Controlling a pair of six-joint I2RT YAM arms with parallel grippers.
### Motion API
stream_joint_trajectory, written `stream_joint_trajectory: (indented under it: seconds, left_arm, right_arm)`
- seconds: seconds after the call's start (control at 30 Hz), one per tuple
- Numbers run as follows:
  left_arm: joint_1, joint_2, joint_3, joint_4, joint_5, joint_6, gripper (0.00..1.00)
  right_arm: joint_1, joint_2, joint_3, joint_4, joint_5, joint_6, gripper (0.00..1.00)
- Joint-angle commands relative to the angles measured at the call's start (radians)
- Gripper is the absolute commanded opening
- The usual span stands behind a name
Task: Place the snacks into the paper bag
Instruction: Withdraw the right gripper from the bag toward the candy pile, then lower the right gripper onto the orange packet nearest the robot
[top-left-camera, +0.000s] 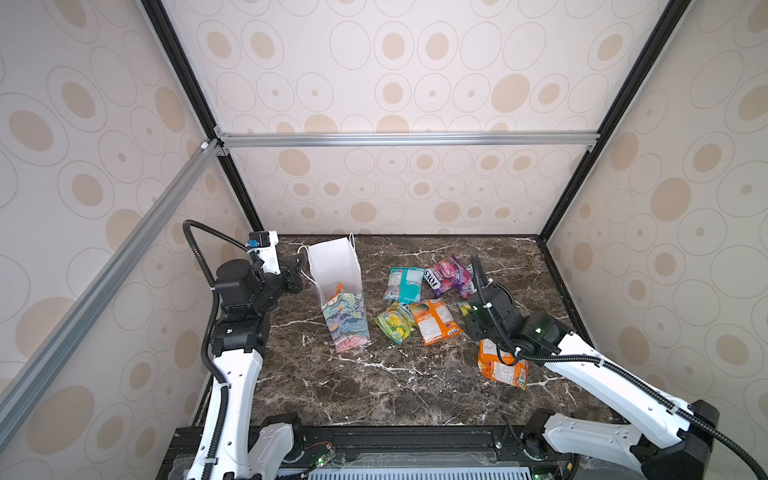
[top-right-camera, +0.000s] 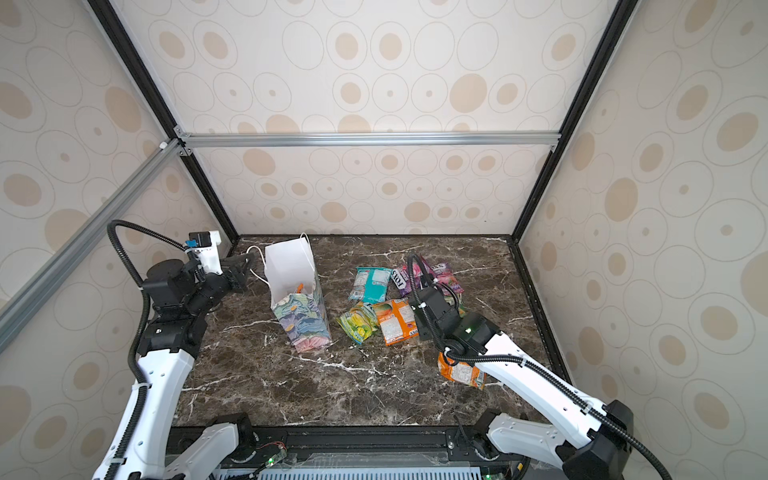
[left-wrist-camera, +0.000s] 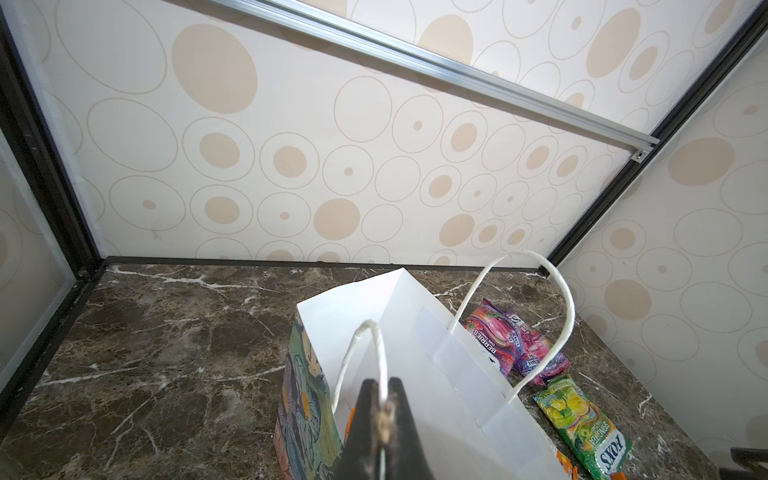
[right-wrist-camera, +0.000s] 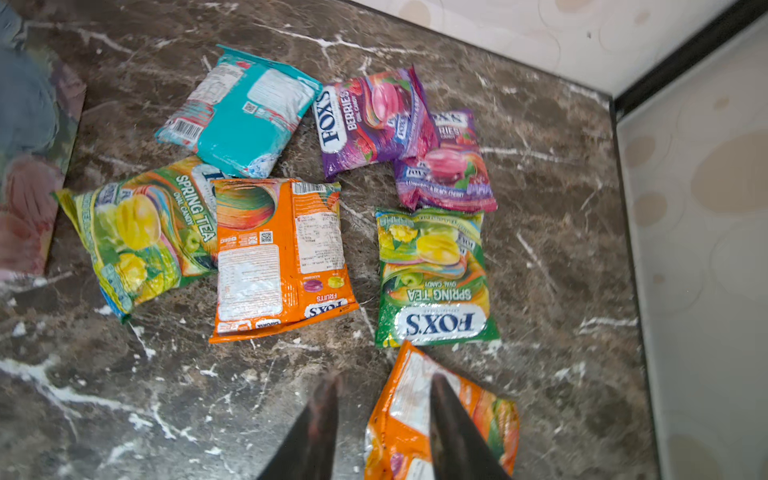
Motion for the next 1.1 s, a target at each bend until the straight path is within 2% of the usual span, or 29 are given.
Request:
stream_joint_trajectory:
  seconds: [0.0,0.2,0.53,0.8,1.07]
  left_arm:
    - [0.007,0.001,0.005,0.017,0.005,-0.008,0.06]
    - [0.006,0.001,0.006,0.017,0.005,-0.010,0.08]
    - [0.006,-0.004,0.004,0.021,0.002,-0.010,0.13]
    - [0.007,-0.009,0.004,0.023,0.007,-0.009,0.01]
    - [0.007,-0.012,0.008,0.018,0.009,-0.007,0.00]
  right_arm:
    - [-0.028,-0.017,-0.050,-0.044,0.023,0.073,0.52]
    - [-0.057,0.000,-0.085,-0.071,0.057,0.119,0.60]
    - [-0.110,0.107,-0.110,-0.066,-0.004,0.162,0.68]
    - [-0.123,0.118,-0.128,-0.040,-0.029,0.173,0.70]
    - [-0.154,0.132,-0.157,-0.010,-0.089,0.179,0.72]
